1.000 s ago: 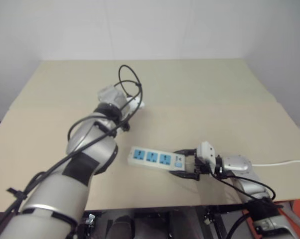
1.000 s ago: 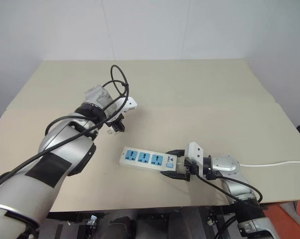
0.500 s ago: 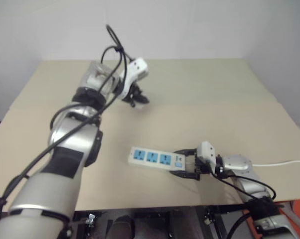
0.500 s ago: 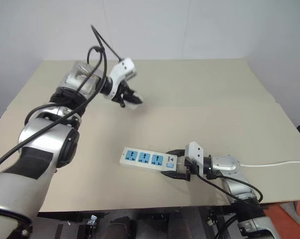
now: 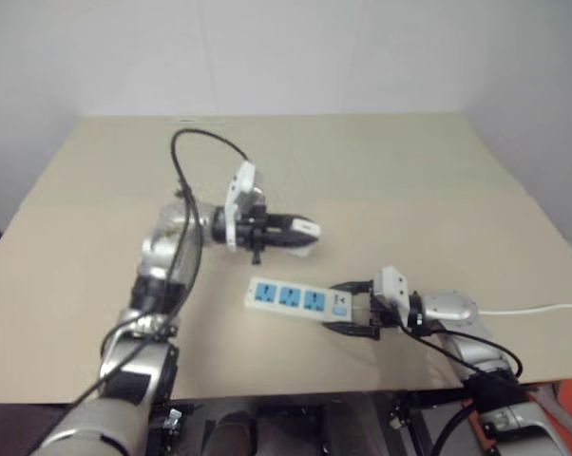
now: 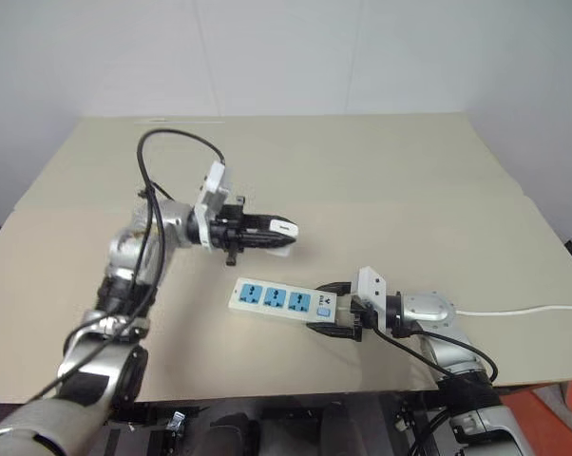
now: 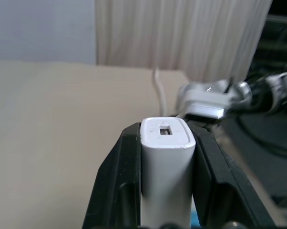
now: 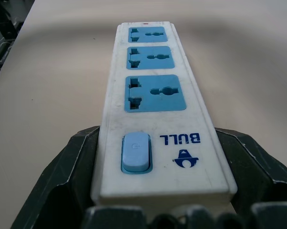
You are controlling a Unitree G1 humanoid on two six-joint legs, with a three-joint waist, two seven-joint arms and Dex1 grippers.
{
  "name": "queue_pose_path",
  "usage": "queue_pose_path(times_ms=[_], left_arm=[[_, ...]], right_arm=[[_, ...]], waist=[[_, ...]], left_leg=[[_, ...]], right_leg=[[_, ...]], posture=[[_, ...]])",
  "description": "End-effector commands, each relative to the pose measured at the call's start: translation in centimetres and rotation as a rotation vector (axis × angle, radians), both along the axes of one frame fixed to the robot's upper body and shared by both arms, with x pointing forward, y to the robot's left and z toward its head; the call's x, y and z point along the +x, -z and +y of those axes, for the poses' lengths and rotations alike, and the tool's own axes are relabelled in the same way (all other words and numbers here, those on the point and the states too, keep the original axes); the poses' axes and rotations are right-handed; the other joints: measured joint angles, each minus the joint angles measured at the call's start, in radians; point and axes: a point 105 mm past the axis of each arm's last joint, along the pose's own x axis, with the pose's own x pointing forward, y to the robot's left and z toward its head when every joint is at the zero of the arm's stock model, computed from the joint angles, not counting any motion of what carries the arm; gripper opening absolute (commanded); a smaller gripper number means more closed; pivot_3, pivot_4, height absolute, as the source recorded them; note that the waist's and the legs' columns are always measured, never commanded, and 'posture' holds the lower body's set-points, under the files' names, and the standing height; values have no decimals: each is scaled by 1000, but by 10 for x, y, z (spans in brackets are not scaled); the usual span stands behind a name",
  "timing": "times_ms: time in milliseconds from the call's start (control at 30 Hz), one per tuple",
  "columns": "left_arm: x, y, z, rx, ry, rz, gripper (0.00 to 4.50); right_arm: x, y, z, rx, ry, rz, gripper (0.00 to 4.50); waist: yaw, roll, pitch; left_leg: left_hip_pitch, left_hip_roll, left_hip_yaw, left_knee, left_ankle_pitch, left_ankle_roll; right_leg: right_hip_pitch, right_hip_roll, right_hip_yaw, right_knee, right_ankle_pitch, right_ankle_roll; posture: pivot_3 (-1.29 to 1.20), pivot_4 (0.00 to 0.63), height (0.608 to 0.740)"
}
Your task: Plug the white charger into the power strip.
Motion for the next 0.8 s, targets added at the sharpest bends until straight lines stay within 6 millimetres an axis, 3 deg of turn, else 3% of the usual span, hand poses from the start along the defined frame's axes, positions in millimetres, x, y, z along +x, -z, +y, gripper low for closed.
queue_pose_path(times_ms=[33, 300, 533, 800], left_arm=[[-16, -9, -4, -68, 70, -87, 1030], [-30, 6, -6, -31, 162, -39, 1030], [-32, 10, -2, -13, 153, -34, 1030], [-34, 34, -4, -7, 95, -30, 1030]], right_arm=[[-1, 2, 10, 6, -19, 7, 3427], [-11, 9, 15, -27, -154, 43, 3427], [0, 5, 17, -42, -206, 20, 3427], [6, 8, 17, -39, -200, 9, 3427]], waist=[[-5, 0, 0], [-7, 0, 0], [-8, 0, 0], [-8, 1, 0]], left_leg=[[1, 0, 0, 0, 0, 0], [1, 0, 0, 0, 0, 0], [2, 1, 0, -1, 0, 0], [2, 1, 0, -1, 0, 0]], right_leg=[[0, 0, 0, 0, 0, 0], [0, 1, 2, -1, 0, 0], [0, 1, 2, -1, 0, 0], [1, 2, 2, 0, 1, -1]], posture=[[0, 150, 740], [0, 150, 740], [0, 150, 740], [0, 150, 740]])
